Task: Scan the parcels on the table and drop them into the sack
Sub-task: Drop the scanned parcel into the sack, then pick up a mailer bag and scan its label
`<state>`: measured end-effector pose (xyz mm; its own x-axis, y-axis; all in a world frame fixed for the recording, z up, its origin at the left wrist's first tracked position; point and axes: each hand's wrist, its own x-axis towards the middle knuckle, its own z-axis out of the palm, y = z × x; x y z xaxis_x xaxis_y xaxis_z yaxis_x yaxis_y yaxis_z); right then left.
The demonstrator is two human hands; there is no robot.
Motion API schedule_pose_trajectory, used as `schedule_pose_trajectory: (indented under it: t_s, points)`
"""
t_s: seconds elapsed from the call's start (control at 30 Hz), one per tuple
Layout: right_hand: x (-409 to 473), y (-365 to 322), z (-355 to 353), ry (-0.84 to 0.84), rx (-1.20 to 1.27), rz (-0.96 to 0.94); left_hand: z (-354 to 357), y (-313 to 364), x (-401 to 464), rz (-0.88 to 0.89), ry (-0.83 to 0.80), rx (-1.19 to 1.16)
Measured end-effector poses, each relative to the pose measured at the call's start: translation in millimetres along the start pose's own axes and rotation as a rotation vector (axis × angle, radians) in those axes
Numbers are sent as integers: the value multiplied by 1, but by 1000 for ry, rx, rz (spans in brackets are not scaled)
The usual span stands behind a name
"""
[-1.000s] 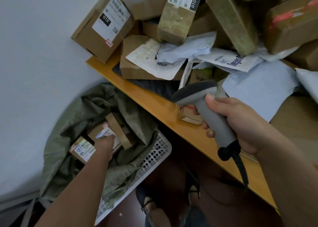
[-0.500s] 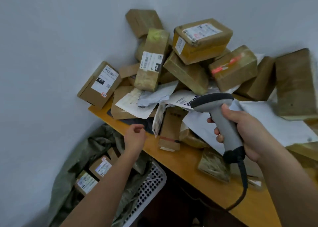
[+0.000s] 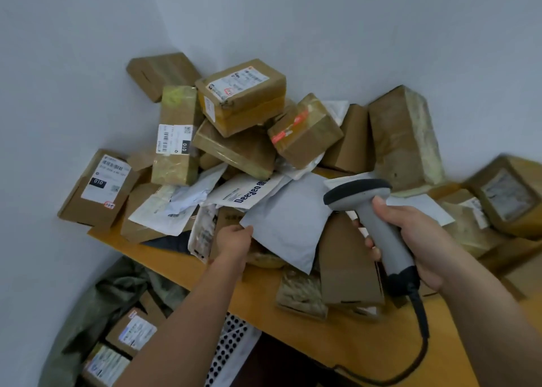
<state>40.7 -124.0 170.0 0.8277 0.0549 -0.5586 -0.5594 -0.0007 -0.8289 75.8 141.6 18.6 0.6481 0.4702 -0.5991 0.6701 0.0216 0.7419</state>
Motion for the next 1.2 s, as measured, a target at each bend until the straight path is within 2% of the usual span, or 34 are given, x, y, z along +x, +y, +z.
schedule_pose_trajectory:
  t_s: [0.13, 0.27, 0.37, 0.5, 0.63, 0.77, 0.9, 1.0, 1.07, 1.2]
  points:
    - [1, -5, -14, 51, 45, -31, 7, 35, -32, -16, -148, -160]
    - [5, -6, -3, 54, -170, -105, 4, 79, -71, -92, -346, -415]
    - [10, -5, 16, 51, -260, -167, -2, 104, -95, -45, -411, -366]
    - [17, -6, 36, 183, -501, -301, -14, 127, -123, 51, -491, -267]
    - [25, -10, 46, 269, -501, -411, -27, 138, -138, 139, -576, -146]
    - [22, -20, 56, 240, -425, -363, -47, 140, -136, 243, -585, -132]
    - [8, -32, 66, 159, -260, -350, -68, 136, -124, 232, -541, -249]
    - [1, -38, 70, 46, -76, -310, -80, 127, -115, 163, -424, -284]
    - [-5, -44, 72, -10, 22, -321, -84, 116, -110, 85, -339, -225]
    - [-21, -57, 76, -169, 260, -365, -82, 87, -107, -112, -407, -183]
